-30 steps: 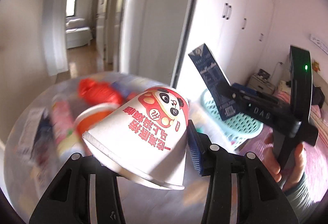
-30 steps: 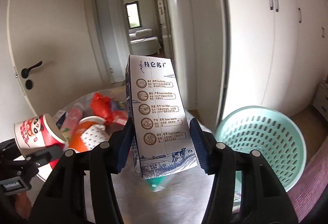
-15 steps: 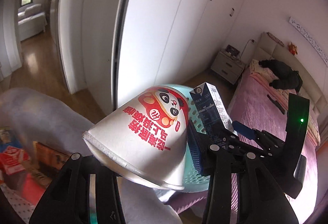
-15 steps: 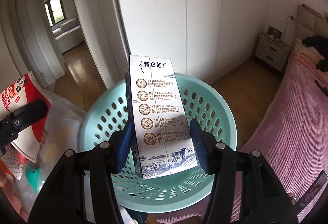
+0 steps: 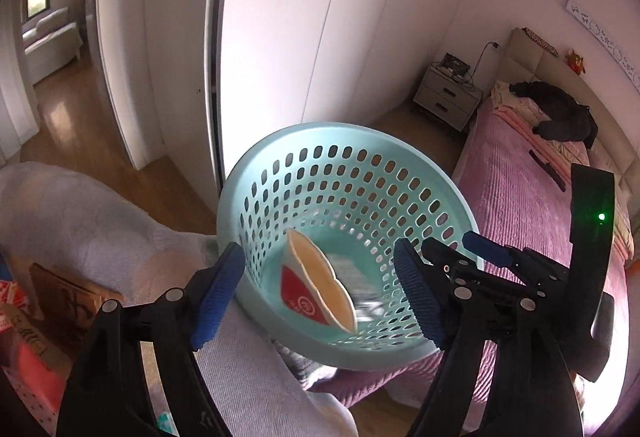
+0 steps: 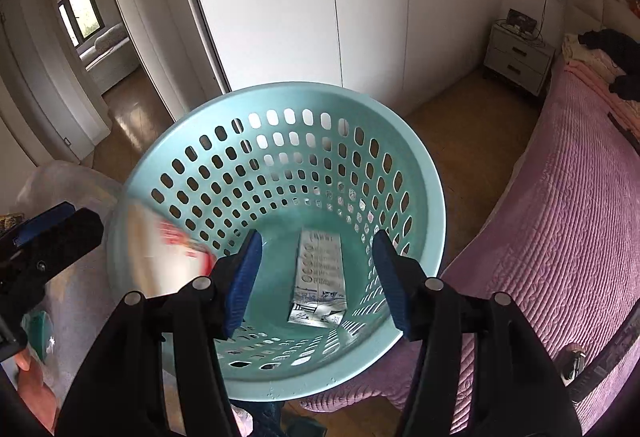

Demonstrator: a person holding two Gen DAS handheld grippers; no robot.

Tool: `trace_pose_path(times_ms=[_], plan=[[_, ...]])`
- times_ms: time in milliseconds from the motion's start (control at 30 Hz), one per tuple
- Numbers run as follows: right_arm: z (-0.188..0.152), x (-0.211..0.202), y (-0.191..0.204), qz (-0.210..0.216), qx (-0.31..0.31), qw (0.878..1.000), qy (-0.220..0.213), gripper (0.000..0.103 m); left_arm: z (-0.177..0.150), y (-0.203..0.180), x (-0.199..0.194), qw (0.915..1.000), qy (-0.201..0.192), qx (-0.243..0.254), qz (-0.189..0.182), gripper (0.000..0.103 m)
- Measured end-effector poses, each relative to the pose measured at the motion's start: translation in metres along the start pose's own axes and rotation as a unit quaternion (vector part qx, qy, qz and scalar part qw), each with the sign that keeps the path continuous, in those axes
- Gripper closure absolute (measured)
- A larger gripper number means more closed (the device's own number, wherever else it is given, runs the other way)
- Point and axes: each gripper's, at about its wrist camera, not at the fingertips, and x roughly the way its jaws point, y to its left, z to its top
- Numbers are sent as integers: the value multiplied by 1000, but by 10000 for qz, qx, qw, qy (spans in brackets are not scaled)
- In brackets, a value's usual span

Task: Collect trash
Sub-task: 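Carry both items over the teal basket and open both tools to drop them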

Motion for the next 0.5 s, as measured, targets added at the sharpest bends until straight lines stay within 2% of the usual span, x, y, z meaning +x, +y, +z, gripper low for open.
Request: trace_pose_path(times_ms=[200, 400, 500], plan=[[2, -39, 21, 220, -197, 9990, -343, 49, -18, 6, -53, 9990, -443, -20, -10, 28], [-3, -90, 62, 629, -620, 9914, -962, 49, -37, 26, -122, 9932, -1027, -186, 507, 28], [-7, -113, 89, 977, -855, 9838, -1234, 49, -51, 45, -164, 9861, -1356, -373, 881, 28]])
